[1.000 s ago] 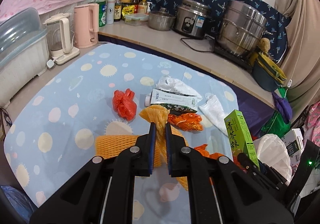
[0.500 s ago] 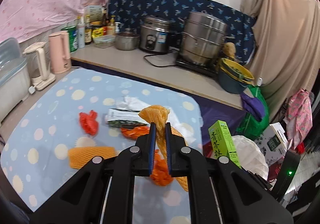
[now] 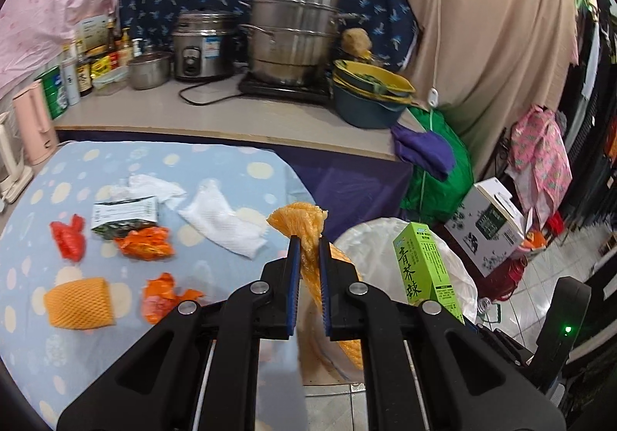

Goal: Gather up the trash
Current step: 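Carry foam net and green box to the bin and release both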

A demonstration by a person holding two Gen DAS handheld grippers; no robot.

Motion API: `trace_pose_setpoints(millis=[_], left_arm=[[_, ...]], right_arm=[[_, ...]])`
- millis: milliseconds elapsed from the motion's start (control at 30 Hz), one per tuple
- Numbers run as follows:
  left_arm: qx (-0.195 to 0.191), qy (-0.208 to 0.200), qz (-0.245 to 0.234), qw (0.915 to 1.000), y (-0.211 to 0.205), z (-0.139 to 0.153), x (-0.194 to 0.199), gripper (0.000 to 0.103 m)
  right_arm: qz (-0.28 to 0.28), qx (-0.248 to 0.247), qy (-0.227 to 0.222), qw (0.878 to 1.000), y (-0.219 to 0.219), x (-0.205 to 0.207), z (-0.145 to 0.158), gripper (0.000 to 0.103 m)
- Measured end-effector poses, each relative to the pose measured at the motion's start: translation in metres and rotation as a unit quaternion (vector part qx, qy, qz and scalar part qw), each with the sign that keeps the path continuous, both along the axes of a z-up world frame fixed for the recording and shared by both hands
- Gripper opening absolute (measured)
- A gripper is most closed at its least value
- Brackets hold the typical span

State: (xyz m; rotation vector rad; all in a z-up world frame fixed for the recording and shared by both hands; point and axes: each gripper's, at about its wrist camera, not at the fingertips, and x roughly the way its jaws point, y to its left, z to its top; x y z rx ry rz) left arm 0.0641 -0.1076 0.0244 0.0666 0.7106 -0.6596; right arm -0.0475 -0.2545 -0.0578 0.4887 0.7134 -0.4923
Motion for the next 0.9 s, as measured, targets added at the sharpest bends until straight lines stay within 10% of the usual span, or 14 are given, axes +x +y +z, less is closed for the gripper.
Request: trace_pose_setpoints(millis=[633,900], left_arm=[[0.047,0.023,-0.032,0.9981,-0.065,-0.045,-0.007,0.012],[0.049,0.018,-0.023,0.9984,-0.063,-0.044,-0.006,0.040]], right_arm=[[-0.033,0.019,0.018,0.999,-0.028,-0.018,-0.025,0.031],[-0.038,0.020,0.008,0.999,-0.029,-0.018,-0.021,0.041]])
